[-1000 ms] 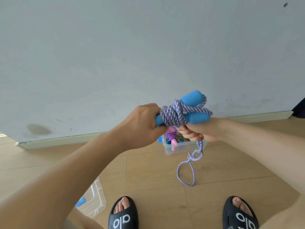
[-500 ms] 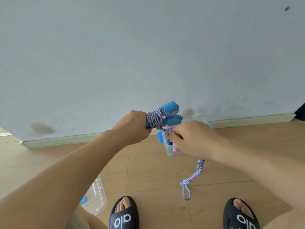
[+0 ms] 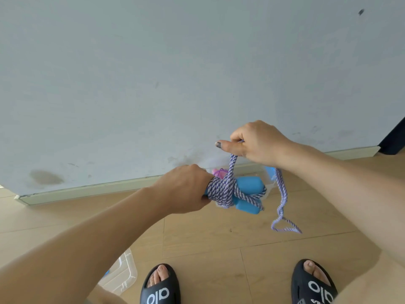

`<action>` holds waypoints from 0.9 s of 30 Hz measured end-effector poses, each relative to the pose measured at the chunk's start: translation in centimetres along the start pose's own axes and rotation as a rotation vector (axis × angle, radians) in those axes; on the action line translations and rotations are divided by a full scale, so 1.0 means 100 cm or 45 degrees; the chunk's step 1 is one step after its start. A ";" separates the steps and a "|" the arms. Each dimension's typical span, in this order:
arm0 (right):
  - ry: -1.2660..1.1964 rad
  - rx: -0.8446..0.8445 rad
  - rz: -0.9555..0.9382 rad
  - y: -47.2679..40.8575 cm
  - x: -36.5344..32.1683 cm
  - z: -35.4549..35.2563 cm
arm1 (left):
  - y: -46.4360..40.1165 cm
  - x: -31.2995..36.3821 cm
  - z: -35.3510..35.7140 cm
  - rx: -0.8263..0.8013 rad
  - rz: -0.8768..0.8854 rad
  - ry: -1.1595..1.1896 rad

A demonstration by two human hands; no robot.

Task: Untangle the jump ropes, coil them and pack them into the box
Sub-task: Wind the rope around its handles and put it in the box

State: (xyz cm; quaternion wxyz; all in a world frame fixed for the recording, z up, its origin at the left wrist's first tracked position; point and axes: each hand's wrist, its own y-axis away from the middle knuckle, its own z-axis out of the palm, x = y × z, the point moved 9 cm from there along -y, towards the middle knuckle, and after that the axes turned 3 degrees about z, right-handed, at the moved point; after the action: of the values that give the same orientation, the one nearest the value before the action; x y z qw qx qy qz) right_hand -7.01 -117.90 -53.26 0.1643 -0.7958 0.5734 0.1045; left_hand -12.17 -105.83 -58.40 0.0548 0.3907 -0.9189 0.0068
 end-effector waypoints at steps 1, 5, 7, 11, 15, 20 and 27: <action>-0.096 -0.050 0.049 -0.004 0.006 0.009 | 0.001 0.006 -0.005 0.064 0.019 0.099; -0.690 -0.261 0.339 0.009 0.025 0.046 | 0.004 -0.006 -0.031 0.355 -0.129 0.427; -0.776 -0.176 0.337 0.016 0.023 0.053 | 0.006 -0.023 -0.036 0.431 -0.269 0.549; -0.705 -0.217 0.402 0.022 0.007 0.068 | 0.008 -0.061 -0.025 0.433 -0.583 0.682; -0.371 -0.326 0.337 0.045 -0.006 0.058 | 0.012 -0.091 -0.007 0.292 -0.778 0.624; 0.011 -0.099 -0.085 0.045 -0.047 0.016 | 0.011 -0.084 0.009 0.006 -0.628 0.172; 0.029 0.071 -0.120 0.012 -0.026 -0.007 | -0.003 -0.015 -0.001 0.050 -0.101 -0.030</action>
State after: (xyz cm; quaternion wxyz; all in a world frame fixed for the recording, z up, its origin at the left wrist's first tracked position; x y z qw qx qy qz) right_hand -8.99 -116.24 -51.83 0.1848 -0.8181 0.5399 0.0717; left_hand -10.96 -104.94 -58.44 0.0364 0.4278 -0.9029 0.0182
